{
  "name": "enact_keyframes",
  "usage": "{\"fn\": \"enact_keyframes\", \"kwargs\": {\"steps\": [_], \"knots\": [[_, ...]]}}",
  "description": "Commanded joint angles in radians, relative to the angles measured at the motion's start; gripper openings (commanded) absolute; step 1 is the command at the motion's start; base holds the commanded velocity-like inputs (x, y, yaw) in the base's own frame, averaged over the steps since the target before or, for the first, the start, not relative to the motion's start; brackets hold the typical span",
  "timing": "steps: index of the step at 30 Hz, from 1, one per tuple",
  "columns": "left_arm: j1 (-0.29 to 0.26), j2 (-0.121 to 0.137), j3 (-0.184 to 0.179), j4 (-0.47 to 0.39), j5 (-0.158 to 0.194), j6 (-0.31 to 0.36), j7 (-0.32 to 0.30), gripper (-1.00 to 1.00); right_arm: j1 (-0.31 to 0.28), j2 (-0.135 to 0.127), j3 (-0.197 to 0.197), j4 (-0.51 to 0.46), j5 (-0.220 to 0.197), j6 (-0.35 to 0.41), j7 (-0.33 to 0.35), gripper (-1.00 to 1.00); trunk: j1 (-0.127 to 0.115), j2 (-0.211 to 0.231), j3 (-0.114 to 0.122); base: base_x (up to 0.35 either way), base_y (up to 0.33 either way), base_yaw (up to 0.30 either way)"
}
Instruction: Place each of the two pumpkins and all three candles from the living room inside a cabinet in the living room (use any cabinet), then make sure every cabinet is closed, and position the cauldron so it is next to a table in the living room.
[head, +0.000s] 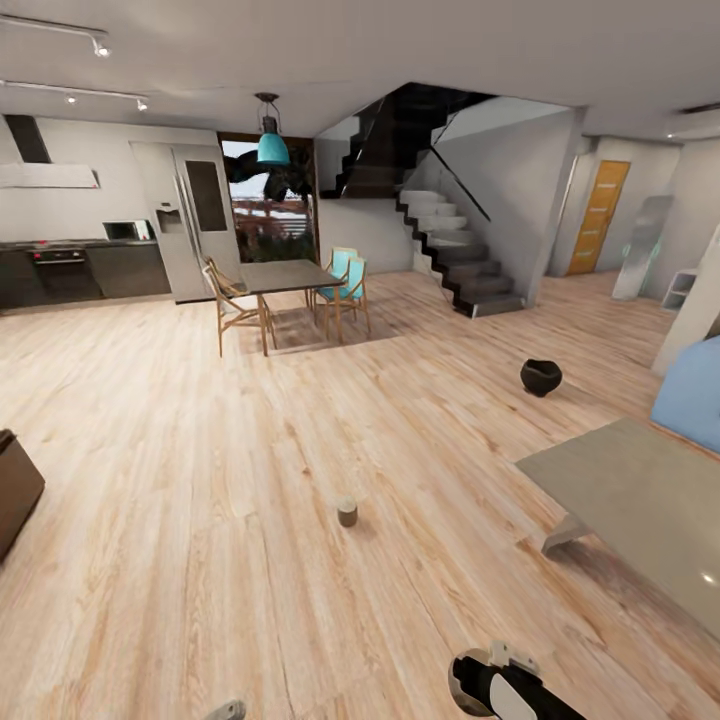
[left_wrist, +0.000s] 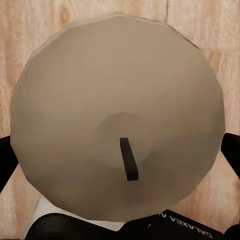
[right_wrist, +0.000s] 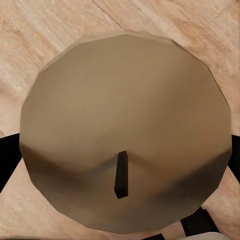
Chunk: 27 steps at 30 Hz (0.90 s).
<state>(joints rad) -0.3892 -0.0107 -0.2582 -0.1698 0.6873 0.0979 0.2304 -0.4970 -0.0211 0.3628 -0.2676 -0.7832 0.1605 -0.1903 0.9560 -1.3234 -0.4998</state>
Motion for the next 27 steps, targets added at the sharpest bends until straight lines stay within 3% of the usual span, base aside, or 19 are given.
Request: {"fn": "enact_keyframes", "kwargs": {"steps": [1,27], "knots": [[0.000,0.000,-0.009,-0.002,0.004,0.005,0.009,-1.00,0.000,-0.001,0.008,-0.004,-0.007,0.005,-0.008,-1.00,0.000,-0.001,-0.001,0.000,0.000,0.289],[0.000,-0.015,-0.010,0.010,0.002,0.003,0.009,-1.00,0.000,0.006,0.008,-0.003,-0.007,0.005,-0.008,-1.00,0.000,-0.001,-0.001,0.000,0.000,0.290]]}}
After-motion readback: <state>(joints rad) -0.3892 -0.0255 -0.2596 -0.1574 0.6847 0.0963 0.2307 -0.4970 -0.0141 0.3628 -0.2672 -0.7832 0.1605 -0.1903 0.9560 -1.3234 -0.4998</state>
